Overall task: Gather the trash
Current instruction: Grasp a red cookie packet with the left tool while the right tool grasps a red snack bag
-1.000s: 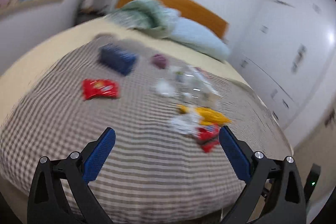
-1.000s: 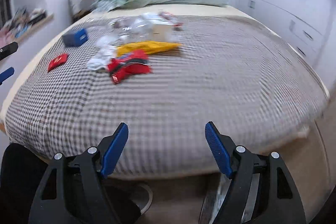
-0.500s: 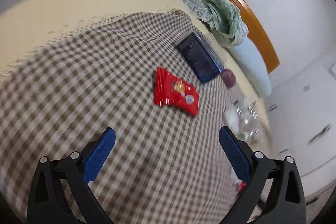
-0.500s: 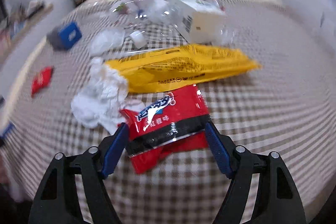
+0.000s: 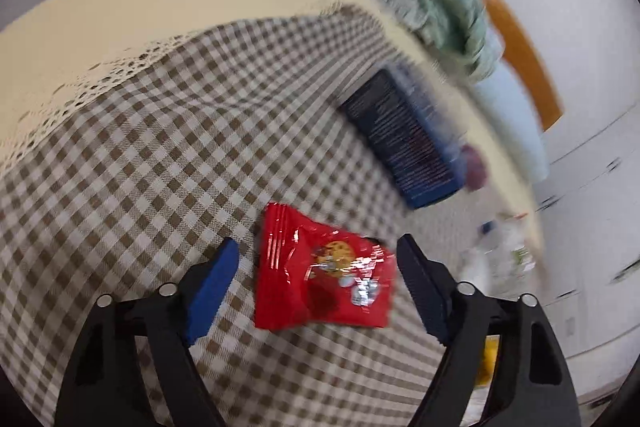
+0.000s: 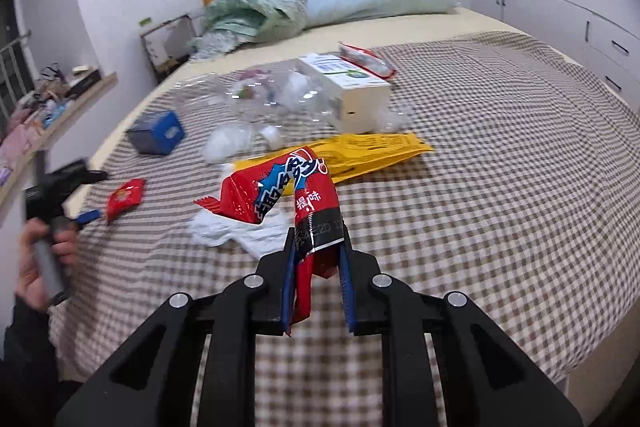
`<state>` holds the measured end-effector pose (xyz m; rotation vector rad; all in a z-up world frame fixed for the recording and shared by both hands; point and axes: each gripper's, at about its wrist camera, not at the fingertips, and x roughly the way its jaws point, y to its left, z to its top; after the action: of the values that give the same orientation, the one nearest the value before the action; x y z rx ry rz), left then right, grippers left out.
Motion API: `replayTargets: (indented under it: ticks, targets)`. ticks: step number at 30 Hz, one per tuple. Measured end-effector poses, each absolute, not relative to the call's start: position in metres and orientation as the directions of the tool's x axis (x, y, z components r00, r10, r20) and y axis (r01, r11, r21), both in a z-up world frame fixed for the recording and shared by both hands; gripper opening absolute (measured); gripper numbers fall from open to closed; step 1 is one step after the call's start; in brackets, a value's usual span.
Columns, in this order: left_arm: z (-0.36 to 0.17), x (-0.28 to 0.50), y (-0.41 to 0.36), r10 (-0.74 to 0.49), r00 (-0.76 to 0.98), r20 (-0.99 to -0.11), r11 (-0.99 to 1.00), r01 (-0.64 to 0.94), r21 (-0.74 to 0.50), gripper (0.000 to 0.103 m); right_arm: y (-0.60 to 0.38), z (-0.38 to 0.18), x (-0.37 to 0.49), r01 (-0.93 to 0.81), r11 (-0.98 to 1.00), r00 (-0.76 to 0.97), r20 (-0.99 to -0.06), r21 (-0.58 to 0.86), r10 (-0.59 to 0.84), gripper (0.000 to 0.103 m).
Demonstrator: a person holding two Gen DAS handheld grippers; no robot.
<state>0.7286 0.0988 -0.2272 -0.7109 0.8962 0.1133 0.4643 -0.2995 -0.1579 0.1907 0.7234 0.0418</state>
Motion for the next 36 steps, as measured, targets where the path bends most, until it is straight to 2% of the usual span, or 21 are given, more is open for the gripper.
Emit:
replayTargets:
  ticks: [2, 3, 5, 6, 8, 9, 10, 13, 19, 26, 33, 36]
  targets:
    - [-0.234, 0.741, 0.086, -0.202, 0.584, -0.786, 0.800, -0.364, -0.476, 0.058, -0.295, -0.159, 0.460, 0.007, 0.979, 0.740, -0.660, 0.205, 0.133, 0.019]
    - [-0.237, 0.745, 0.081, -0.189, 0.568, -0.801, 0.816, -0.362, -0.450, 0.046, -0.293, -0.161, 0.459, 0.005, 0.977, 0.737, -0.662, 0.214, 0.141, 0.019]
    - [-0.237, 0.748, 0.071, -0.111, 0.550, -0.828, 0.859, -0.367, -0.358, 0.035, -0.289, -0.164, 0.459, 0.006, 0.971, 0.737, -0.657, 0.239, 0.158, 0.019]
    - [-0.237, 0.749, 0.070, -0.097, 0.549, -0.830, 0.863, -0.369, -0.345, 0.024, -0.288, -0.165, 0.458, 0.008, 0.969, 0.736, -0.657, 0.249, 0.163, 0.019]
    - [-0.238, 0.749, 0.072, -0.110, 0.550, -0.828, 0.851, -0.378, -0.364, 0.015, -0.285, -0.168, 0.456, 0.013, 0.964, 0.737, -0.654, 0.266, 0.171, 0.019]
    - [-0.238, 0.747, 0.075, -0.127, 0.552, -0.824, 0.845, -0.375, -0.381, 0.008, -0.283, -0.168, 0.453, 0.010, 0.961, 0.737, -0.652, 0.276, 0.180, 0.019]
    - [-0.238, 0.745, 0.076, -0.139, 0.550, -0.823, 0.843, -0.370, -0.390, 0.006, -0.283, -0.168, 0.451, 0.007, 0.961, 0.737, -0.651, 0.278, 0.183, 0.019]
    - [-0.228, 0.733, 0.082, -0.199, 0.572, -0.796, 0.819, -0.350, -0.456, 0.003, -0.284, -0.164, 0.440, 0.004, 0.964, 0.744, -0.645, 0.267, 0.175, 0.019]
    - [-0.183, 0.679, 0.071, -0.315, 0.662, -0.681, 0.781, -0.227, -0.582, 0.002, -0.301, -0.136, 0.412, 0.023, 0.966, 0.778, -0.612, 0.259, 0.145, 0.019]
    - [-0.105, 0.586, 0.019, -0.334, 0.746, -0.576, 0.838, -0.045, -0.544, 0.002, -0.350, -0.098, 0.336, 0.067, 0.964, 0.831, -0.550, 0.256, 0.089, 0.019]
    - [-0.075, 0.474, -0.076, -0.539, 0.646, -0.540, 0.809, 0.219, -0.546, 0.002, -0.420, -0.091, 0.248, 0.157, 0.962, 0.838, -0.545, 0.224, -0.010, 0.019]
    - [-0.070, 0.432, -0.133, -0.622, 0.566, -0.541, 0.777, 0.358, -0.517, 0.002, -0.446, -0.092, 0.208, 0.193, 0.969, 0.816, -0.574, 0.152, -0.073, 0.019]
